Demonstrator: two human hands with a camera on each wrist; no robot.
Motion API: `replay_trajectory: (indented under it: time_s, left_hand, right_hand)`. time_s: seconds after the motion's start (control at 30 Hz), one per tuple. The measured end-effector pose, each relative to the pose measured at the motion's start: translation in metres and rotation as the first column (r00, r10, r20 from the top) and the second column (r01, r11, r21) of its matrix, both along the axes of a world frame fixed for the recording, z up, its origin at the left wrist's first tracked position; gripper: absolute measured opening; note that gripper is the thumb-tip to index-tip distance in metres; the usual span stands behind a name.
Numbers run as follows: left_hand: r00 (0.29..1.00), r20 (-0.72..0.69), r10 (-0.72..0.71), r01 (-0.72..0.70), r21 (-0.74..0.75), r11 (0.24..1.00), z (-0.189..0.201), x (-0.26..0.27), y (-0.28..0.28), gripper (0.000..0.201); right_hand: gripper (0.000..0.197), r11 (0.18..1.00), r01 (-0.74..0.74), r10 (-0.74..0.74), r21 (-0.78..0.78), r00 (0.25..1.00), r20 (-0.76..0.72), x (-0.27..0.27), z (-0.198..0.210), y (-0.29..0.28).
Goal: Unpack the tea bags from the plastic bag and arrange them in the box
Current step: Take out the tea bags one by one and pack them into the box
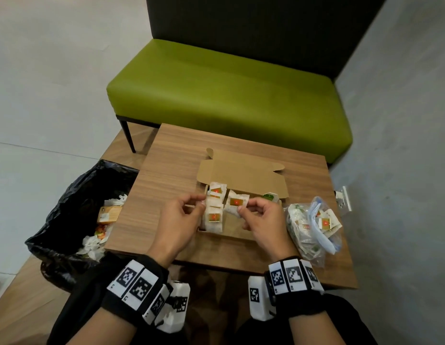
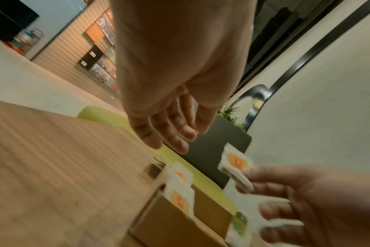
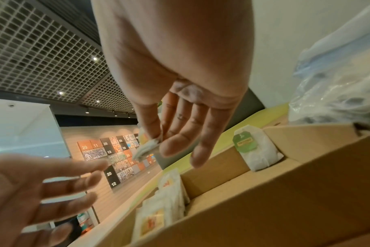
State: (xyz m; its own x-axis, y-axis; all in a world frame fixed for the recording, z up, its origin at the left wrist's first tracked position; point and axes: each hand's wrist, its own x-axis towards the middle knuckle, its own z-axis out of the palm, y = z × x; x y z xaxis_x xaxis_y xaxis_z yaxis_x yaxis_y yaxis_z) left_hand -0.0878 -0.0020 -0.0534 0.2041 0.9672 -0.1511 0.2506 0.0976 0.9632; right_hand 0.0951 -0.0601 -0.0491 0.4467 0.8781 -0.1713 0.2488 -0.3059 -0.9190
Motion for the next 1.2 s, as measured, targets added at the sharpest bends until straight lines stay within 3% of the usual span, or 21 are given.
replay_trajectory:
  time_s: [0.1, 0.3, 0.7, 0.87, 1.03, 1.2]
  left_hand:
    - [0.975, -0.22, 0.021, -0.013, 0.039, 0.999, -0.008, -0.01, 0.018, 0.015]
    - [0.883, -0.433, -0.182, 0.094, -0.216, 0.972, -0.03, -0.007, 0.017, 0.025]
    - [0.855, -0.498, -0.143, 0.092, -0.126, 0.988, -0.035, -0.004, 0.006, 0.015]
    - [0.865, -0.485, -0.129, 0.08, -0.12, 0.99, -0.036, -0.004, 0.005, 0.015]
    - [0.852, -0.513, -0.106, 0.078, -0.076, 0.994, -0.037, -0.004, 0.007, 0.016]
    - [0.862, -0.495, -0.109, 0.089, -0.065, 0.994, -0.04, -0.005, 0.006, 0.014]
  right_hand:
    - [0.009, 0.993, 0.005, 0.003, -0.117, 0.998, 0.067, 0.005, -0.009, 0.005]
    - [0.013, 0.932, -0.105, 0.178, -0.346, 0.966, 0.186, -0.008, -0.026, 0.016]
    - [0.025, 0.868, -0.074, 0.335, -0.49, 0.817, 0.47, -0.024, -0.032, 0.021]
    - [0.034, 0.797, -0.015, 0.336, -0.604, 0.842, 0.422, -0.023, -0.033, 0.029]
    - [0.035, 0.728, -0.075, 0.363, -0.681, 0.885, 0.291, -0.028, -0.031, 0.042]
    - [0.03, 0.786, -0.009, 0.274, -0.618, 0.901, 0.336, -0.036, -0.032, 0.047]
